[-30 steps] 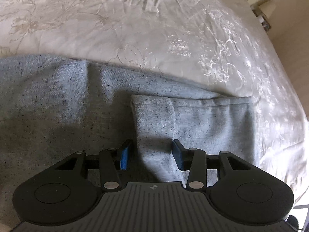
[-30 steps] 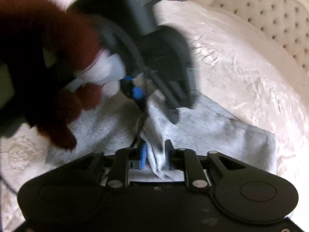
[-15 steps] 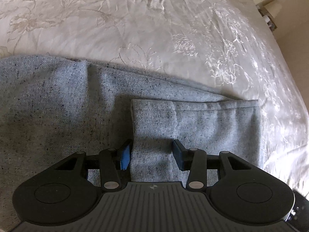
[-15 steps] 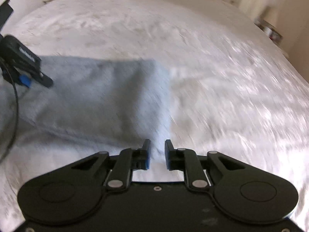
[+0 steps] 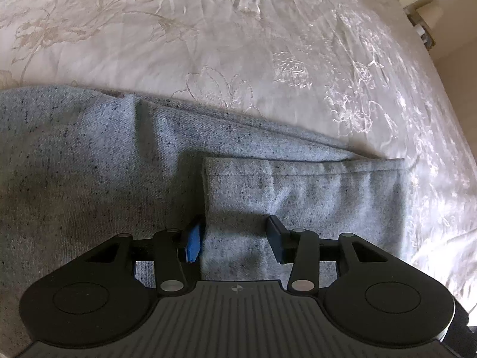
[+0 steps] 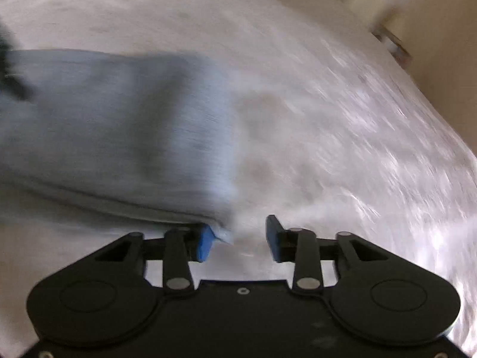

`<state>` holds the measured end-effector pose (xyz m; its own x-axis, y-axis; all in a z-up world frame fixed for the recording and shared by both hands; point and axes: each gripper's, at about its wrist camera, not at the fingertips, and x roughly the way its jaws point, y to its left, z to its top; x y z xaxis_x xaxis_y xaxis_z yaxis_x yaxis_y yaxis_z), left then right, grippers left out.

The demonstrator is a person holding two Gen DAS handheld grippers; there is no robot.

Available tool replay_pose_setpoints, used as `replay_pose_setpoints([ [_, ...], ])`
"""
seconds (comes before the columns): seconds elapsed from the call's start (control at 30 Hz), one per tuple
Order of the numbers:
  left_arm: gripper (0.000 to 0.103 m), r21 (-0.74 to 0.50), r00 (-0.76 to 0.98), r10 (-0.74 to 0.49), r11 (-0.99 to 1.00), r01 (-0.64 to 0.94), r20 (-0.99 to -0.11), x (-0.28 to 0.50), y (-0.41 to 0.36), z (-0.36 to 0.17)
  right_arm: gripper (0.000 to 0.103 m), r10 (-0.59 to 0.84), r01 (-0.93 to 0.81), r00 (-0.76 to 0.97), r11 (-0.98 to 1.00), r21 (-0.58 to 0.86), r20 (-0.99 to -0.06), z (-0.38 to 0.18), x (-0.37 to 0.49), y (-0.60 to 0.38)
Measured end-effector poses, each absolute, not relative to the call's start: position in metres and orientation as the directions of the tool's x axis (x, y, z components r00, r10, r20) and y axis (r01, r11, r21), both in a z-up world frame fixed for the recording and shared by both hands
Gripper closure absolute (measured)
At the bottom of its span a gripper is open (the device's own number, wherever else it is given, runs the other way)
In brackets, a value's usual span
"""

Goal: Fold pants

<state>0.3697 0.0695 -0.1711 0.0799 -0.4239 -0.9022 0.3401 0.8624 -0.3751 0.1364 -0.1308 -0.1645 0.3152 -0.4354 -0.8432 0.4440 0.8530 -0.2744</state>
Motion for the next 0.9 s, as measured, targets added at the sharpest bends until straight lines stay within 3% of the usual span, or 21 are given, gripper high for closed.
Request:
replay_pose_setpoints([
  [0.33,0.059,-0.349,0.116,-0.404,0.878,0.328,-0.908,0.358,0.078,-0.146,0.059,-0.314,0.413,0.453,0.903,-0.116,-0.834,-0.115,0.111,-0.132],
  [0.47,0.059,-0.344,0.151,-0.418,0.867,0.361,-0.896,0.343,0.077,-0.128,0.083,-0.24,0.384,0.523,0.923,-0.025,-0.818,-0.105,0.144,-0.141],
  [0.53,0.059,-0.349,0.142,-0.422,0.863,0.365,-0.895,0.337,0.071,-0.131,0.088,-0.204,0.37,0.537,0.929,0.011,-0.819,-0.112,0.169,-0.144],
  [0.73,0.059,-0.3,0.127,-0.369,0.878,0.374,-0.921,0.326,0.059,-0.163,0.091,-0.17,0.352,0.4,0.936,-0.02,-0.901,-0.171,0.228,-0.156],
  [0.83,0.059,-0.311,0.138,-0.384,0.873,0.375,-0.913,0.324,0.063,-0.158,0.091,-0.199,0.341,0.389,0.938,-0.06,-0.899,-0.169,0.23,-0.151],
  [0.9,0.047,-0.356,0.147,-0.427,0.865,0.353,-0.892,0.321,0.077,-0.148,0.089,-0.203,0.338,0.417,0.939,-0.057,-0.886,-0.157,0.227,-0.144],
])
